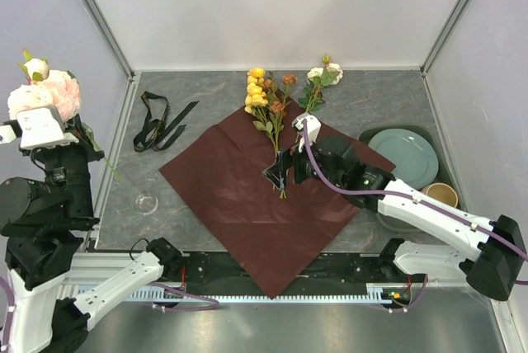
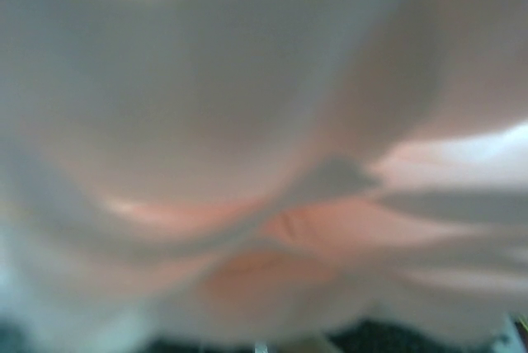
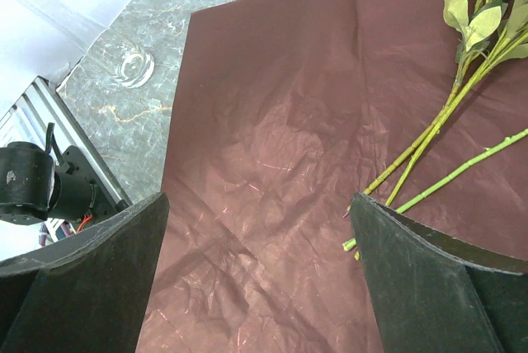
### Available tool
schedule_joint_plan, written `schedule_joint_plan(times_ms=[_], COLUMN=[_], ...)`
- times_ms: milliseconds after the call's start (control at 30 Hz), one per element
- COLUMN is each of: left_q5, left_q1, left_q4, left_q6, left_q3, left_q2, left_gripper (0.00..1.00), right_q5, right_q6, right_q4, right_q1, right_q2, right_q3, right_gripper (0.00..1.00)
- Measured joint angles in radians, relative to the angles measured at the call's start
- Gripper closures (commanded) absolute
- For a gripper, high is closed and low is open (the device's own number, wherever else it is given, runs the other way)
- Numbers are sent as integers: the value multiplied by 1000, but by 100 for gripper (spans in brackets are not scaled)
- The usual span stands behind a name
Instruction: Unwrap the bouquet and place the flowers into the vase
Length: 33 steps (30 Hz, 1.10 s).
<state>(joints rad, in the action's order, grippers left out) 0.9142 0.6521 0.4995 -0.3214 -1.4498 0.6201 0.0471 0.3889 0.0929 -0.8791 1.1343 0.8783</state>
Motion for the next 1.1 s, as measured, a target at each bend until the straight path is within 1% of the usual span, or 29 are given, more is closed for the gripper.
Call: schedule_joint_plan(times_ms=[133,367,567,733,1100], left_q5=[6,71,115,164,262], left_q1=[0,0,0,0,1], left_q4=[-39,-119,-166,-213,-298], left_q6=[-6,-21,-25,-24,11], left_q3=[43,147,228,327,542], left_q2=[-10,-31,-79,-146,-236], left_gripper=[98,98,98,98,98], right_q5=[0,0,0,1,8], right_q6=[0,0,0,0,3], right_q4=[0,0,0,0,0], right_q1=[0,0,0,0,0], right_q2=[0,0,0,11,17], right_q3=[0,0,0,0,0], right_gripper=[2,2,2,2,2])
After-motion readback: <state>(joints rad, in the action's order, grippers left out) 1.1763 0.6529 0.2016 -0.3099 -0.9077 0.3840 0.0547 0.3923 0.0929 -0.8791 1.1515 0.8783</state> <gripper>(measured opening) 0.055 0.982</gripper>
